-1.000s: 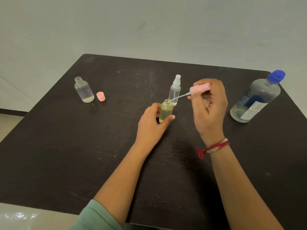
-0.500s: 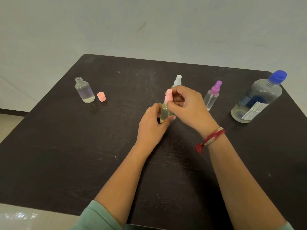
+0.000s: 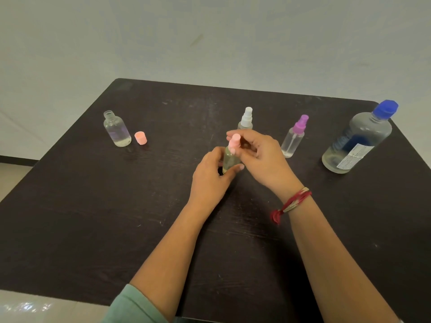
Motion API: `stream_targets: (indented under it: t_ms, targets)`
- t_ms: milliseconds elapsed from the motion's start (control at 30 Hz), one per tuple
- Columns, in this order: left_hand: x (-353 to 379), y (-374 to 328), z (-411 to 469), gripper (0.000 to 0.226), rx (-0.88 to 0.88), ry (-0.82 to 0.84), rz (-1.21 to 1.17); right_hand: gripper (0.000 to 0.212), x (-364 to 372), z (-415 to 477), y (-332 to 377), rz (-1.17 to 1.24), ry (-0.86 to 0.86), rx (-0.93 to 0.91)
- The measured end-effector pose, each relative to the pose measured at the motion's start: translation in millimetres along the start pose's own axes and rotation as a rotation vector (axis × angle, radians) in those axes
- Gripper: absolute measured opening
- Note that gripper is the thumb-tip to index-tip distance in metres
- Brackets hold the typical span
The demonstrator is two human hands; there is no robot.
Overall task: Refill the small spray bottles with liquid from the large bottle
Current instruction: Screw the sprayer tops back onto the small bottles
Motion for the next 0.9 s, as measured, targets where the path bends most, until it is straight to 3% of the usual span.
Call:
stream_targets:
  t_ms: [133, 367, 500, 667, 800, 900]
  targets:
    - [0, 0, 1, 0.026, -0.01, 0.006, 0.009, 0.02, -3, 5, 5, -0.065, -0.064, 0.001]
    - [-1, 1, 1, 0.032, -0.01, 0.006, 0.021, 0.024, -2, -3, -1, -0.012, -0.265, 0.061]
    - [-2, 1, 0, 0.033, -0.015, 0.009, 0.036, 0.024, 3, -6, 3, -0.144, -0.349, 0.053]
    - [-3, 2, -1, 0.03, -0.016, 0.003, -0.012, 0.059, 15, -7, -3, -0.005, -0.112, 0.04]
    - [-2, -1, 1, 0.026, -0.005, 0.011, -0.003, 0.03, 9, -8, 0, -0.035, -0.158, -0.048]
    - [-2, -1, 1, 0.023, -0.002, 0.006, 0.008, 0.027, 8, -5, -2, -0.039, -0.164, -0.052]
Point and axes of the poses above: each hand's wrist, its own z-axis towards the middle knuckle, its own x-axis out of the palm, y = z × x, the point moved 6 cm from there along z, towards the middle knuckle, and after that the axes turned 1 degree about -z, right-handed, at the moved point
